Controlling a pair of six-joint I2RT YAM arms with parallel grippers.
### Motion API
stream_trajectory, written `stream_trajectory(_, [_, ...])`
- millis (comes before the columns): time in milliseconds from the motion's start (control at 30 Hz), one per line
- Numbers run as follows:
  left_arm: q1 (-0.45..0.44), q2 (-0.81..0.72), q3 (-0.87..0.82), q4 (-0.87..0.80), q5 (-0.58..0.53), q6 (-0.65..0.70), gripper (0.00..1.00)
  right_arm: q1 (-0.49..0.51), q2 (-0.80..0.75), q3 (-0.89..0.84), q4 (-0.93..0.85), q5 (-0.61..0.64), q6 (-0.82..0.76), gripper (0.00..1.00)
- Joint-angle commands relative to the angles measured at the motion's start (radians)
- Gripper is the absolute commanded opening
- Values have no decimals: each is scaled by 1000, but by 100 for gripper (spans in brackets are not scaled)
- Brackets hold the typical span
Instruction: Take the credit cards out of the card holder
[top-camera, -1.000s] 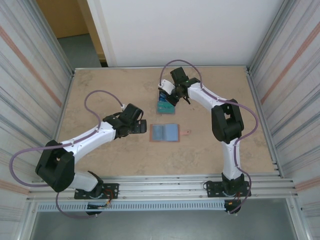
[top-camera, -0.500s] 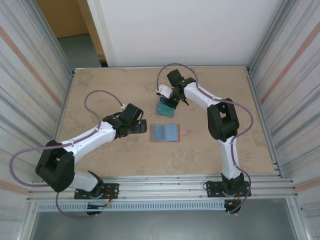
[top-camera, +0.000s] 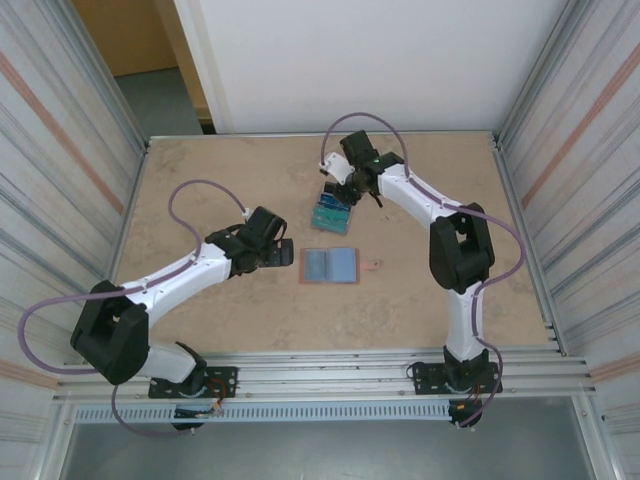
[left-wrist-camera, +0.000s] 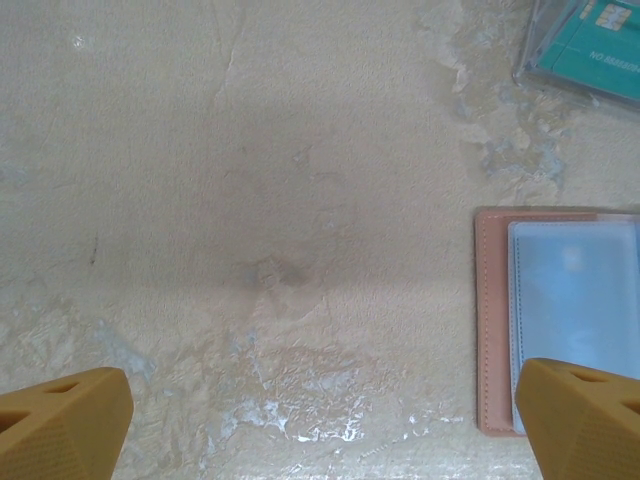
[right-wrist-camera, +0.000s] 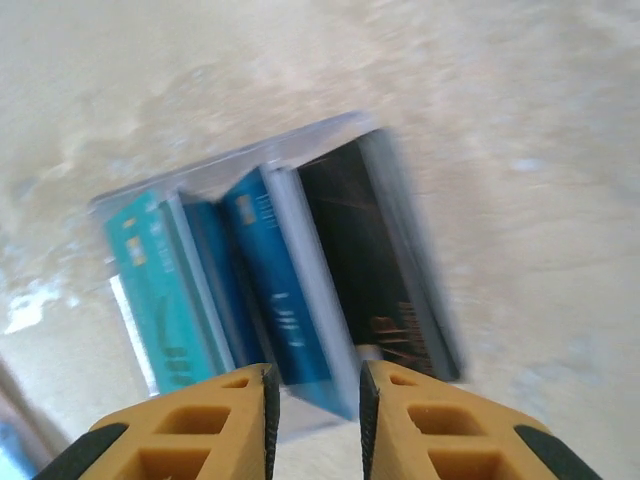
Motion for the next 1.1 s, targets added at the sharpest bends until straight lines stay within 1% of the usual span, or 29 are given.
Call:
stream_trajectory(0, [9,-48,1,-5,3,13,99,9,-59,-38,85,202,113,30])
stream_trajectory(100, [10,-56,-6,-5,3,13,99,21,-85,-54,78,276,173,31])
stream_trajectory(167, [10,-61,-10,-3,3,11,99,27,-112,-66,59,292,235,31])
stream_trajectory(333, [13,-87,-34,6,-4,-11,99,67,-218,-152,4,275,457,28])
stream_trajectory(467, [34,-119,-60,9,-9,-31,99,149,-306,-268,-42,284,654,27])
stream_trajectory(600, [67,-163,-100,20,1,-54,99,257,-344,-367,-97,278,855,27])
stream_trajectory(767, [124,-219,-160,53,50,-68,99,404,-307,-419,-112,264,1016,27])
stream_trajectory(833, [145,-237,-180,58,64,-71,99,443,-272,-412,-123,264,1060,26])
stream_trajectory(900, [162,-254,-197,63,69,-71,99,468,-240,-407,-113,251,1090,26])
stream_trajectory(967, [176,-269,-211,66,71,-69,99,482,-211,-402,-74,208,1100,27])
stream_trajectory(1067, [187,-279,-222,63,64,-64,99,486,-160,-376,-58,172,1104,32])
